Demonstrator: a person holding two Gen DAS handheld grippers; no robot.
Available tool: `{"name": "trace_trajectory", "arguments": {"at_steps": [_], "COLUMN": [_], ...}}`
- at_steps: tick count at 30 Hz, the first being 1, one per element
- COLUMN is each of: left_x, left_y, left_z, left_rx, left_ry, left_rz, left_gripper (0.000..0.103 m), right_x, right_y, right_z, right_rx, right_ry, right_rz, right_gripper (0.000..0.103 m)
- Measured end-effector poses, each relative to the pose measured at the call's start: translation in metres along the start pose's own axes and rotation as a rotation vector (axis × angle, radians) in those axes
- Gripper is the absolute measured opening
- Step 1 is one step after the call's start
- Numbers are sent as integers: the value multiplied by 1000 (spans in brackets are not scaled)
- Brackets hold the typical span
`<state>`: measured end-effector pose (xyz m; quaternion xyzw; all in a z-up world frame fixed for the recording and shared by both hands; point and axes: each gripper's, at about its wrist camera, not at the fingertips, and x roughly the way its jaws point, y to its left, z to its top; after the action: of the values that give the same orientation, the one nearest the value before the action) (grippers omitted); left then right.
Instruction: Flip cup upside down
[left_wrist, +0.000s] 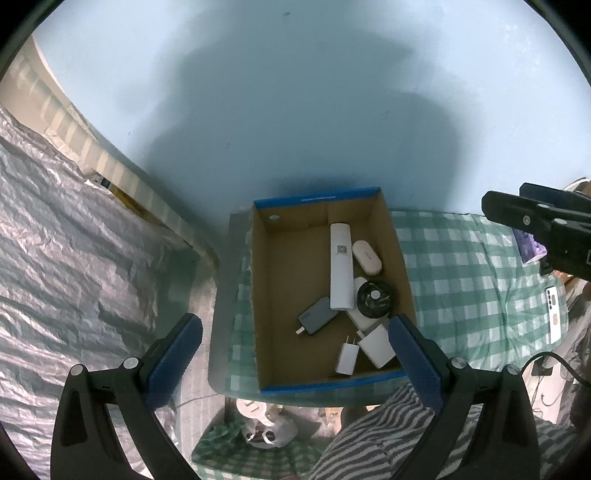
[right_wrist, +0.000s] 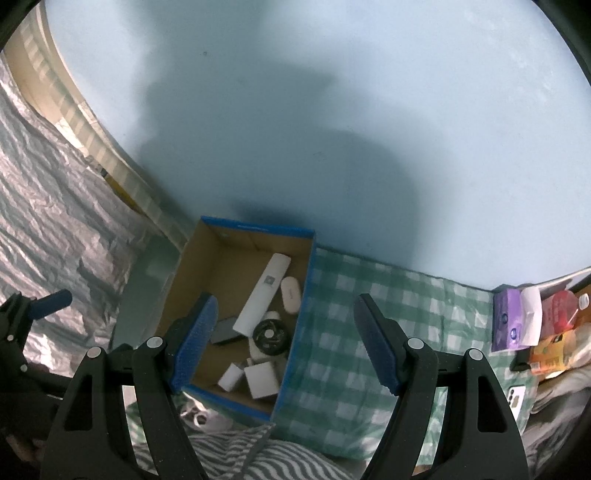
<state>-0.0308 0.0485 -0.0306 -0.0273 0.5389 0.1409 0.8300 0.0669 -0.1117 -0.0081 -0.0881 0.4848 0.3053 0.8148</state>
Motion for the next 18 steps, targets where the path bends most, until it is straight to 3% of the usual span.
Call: {"name": "trace_trajectory", "arguments": {"at_steps": [18], "left_x": [-3], "left_y": [-5], "left_z": [0], "left_rx": [33], "left_ry": [-2], "left_rz": [18], "left_gripper": [102], "right_x": [1], "right_y": [2], "right_z": [-3], "right_rx": [2], "right_ry": [8], "right_rz": [-6], "right_gripper": [76]}}
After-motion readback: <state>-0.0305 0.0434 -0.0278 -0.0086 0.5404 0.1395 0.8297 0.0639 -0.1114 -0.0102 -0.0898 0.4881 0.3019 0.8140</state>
